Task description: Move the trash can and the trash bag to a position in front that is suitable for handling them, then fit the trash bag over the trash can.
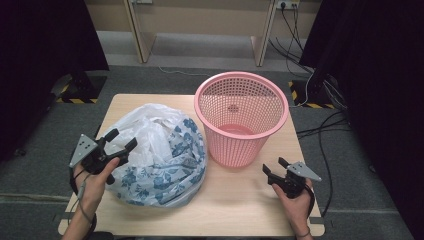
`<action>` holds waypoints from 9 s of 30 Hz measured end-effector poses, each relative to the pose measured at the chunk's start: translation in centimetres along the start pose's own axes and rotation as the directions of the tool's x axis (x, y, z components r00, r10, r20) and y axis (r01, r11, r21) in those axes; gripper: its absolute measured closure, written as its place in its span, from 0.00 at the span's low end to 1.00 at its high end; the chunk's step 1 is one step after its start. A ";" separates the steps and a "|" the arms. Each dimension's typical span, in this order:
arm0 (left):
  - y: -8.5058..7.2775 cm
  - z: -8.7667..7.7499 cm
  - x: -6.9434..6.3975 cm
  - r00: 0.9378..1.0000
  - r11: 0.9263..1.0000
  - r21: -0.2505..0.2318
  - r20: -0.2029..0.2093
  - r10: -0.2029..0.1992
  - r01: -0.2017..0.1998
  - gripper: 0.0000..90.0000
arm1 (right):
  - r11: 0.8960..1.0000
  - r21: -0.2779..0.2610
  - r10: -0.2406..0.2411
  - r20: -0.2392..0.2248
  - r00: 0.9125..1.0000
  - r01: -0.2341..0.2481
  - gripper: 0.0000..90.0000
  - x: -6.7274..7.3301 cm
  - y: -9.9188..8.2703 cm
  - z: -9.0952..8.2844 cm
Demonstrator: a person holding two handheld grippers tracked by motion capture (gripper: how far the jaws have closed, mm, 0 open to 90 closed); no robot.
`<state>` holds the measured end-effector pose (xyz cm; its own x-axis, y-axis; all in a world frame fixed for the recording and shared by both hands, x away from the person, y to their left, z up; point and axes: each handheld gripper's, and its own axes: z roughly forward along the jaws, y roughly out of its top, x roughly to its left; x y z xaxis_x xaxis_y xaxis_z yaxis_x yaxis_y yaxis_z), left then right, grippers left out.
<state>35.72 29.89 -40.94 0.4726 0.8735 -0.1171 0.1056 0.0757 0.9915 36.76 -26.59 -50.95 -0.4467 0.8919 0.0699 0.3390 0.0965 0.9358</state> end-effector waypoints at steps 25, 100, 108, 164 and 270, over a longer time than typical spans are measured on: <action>2.4 6.7 -3.8 0.995 0.997 0.062 0.096 0.036 -0.042 0.23 | 1.000 -0.006 0.004 0.008 1.000 -0.004 0.30 -0.4 0.1 0.0; 4.1 19.7 -6.8 0.971 0.977 0.157 0.213 0.108 -0.143 0.28 | 1.000 -0.015 0.025 0.012 1.000 -0.025 0.30 -1.0 0.1 -0.1; 3.9 19.1 -7.7 0.960 0.974 0.151 0.248 0.131 -0.172 0.29 | 0.998 -0.041 0.052 0.042 0.998 -0.050 0.30 -2.1 0.2 -0.8; 6.7 4.0 -3.0 0.970 0.977 -0.051 0.121 0.210 -0.206 0.24 | 0.998 -0.027 0.060 0.099 0.993 -0.058 0.31 -3.1 -0.1 -1.0; 2.1 12.1 2.0 0.978 0.813 0.546 0.066 0.199 -0.202 0.24 | 0.996 -0.028 0.085 0.084 0.993 -0.083 0.31 -3.5 0.0 -0.8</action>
<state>47.43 25.98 -39.74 0.5411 0.8373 0.0786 0.4680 -0.3775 0.7990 37.63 -30.05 -50.91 -0.3449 0.9309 0.1201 0.3520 0.0096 0.9360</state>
